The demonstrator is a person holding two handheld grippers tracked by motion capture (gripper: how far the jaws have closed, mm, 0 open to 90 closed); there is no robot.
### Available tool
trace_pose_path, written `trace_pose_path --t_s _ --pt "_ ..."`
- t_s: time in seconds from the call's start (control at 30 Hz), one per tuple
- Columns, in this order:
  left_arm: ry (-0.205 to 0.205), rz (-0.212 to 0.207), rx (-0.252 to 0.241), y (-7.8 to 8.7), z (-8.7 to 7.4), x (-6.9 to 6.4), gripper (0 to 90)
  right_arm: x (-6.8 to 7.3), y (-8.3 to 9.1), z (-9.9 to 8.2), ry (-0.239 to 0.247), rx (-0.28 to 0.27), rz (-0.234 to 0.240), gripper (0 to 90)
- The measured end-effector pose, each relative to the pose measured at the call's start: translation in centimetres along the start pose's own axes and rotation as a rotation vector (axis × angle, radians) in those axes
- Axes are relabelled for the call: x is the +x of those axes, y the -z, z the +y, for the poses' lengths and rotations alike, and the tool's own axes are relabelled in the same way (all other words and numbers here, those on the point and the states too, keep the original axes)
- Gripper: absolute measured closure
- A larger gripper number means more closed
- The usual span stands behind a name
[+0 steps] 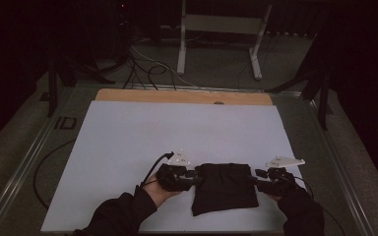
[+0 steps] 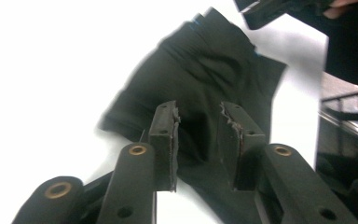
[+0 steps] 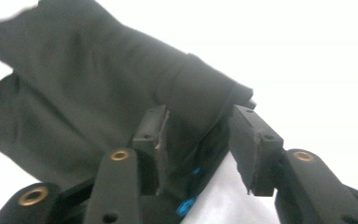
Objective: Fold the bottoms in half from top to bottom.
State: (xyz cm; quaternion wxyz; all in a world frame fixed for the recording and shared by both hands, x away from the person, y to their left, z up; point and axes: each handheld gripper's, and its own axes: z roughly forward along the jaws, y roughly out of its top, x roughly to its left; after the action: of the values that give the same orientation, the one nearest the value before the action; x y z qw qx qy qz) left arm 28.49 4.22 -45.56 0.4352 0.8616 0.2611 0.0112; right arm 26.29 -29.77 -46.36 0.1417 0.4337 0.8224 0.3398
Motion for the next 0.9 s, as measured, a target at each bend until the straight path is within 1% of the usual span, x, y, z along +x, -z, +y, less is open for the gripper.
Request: trace_pose_path --t_s 0.03,0.07,0.1,0.13,0.17,0.2,0.23,0.27,0.3,0.33,0.5,0.57,0.63,0.7,0.8,0.9 --pt "0.009 0.016 -0.008 0.1 0.2 0.2 73.2 -0.1 0.2 0.3 0.007 -0.005 -0.015 62.1" --pt "0.017 0.035 -0.01 0.2 0.4 0.5 74.9 -0.3 0.3 0.7 0.011 -0.018 -0.023 64.5" --pt "0.017 0.035 -0.01 0.2 0.4 0.5 78.1 -0.3 0.3 0.7 0.011 -0.018 -0.023 64.5" --pt "0.031 0.053 -0.002 0.0 0.6 1.0 78.1 -0.5 0.4 1.0 0.013 -0.027 -0.032 67.5" --pt "0.033 0.065 0.002 -0.1 0.7 1.2 83.8 -0.9 0.4 1.7 0.02 -0.042 -0.041 74.9" --pt "0.036 0.075 0.011 -0.4 0.7 1.4 85.8 -1.0 0.2 2.0 0.025 -0.046 -0.042 77.6" --pt "0.044 0.076 0.017 -0.7 0.7 1.7 87.4 -1.2 0.1 2.3 0.036 -0.043 -0.05 82.2" --pt "0.047 0.082 0.029 -1.0 0.6 1.9 89.0 -1.4 -0.2 2.6 0.048 -0.039 -0.053 83.8" --pt "0.058 0.086 0.036 -1.3 0.6 2.1 89.0 -1.5 -0.5 2.8 0.053 -0.035 -0.052 87.8" --pt "0.066 0.08 0.045 -1.7 0.6 2.4 89.3 -1.7 -0.8 3.0 0.058 -0.029 -0.053 89.6" --pt "0.079 0.076 0.087 -3.4 0.5 3.1 89.5 -2.6 -3.2 3.5 0.076 0.022 -0.042 89.9" --pt "0.095 0.064 0.097 -4.0 0.5 3.4 89.5 -3.0 -4.1 3.5 0.069 0.046 -0.035 89.9" --pt "0.092 0.056 0.112 -4.5 0.4 3.4 89.5 -3.4 -5.0 3.4 0.064 0.069 -0.026 89.9" --pt "0.099 0.041 0.118 -5.0 0.3 3.5 89.4 -3.7 -5.7 3.1 0.052 0.089 -0.012 89.9" --pt "0.116 0.021 0.129 -5.6 0.1 3.7 89.4 -4.1 -6.5 2.6 0.027 0.118 0.014 89.9" --pt "0.107 0.008 0.134 -6.0 0.1 3.5 89.4 -4.1 -6.7 2.3 0.018 0.125 0.033 89.9"
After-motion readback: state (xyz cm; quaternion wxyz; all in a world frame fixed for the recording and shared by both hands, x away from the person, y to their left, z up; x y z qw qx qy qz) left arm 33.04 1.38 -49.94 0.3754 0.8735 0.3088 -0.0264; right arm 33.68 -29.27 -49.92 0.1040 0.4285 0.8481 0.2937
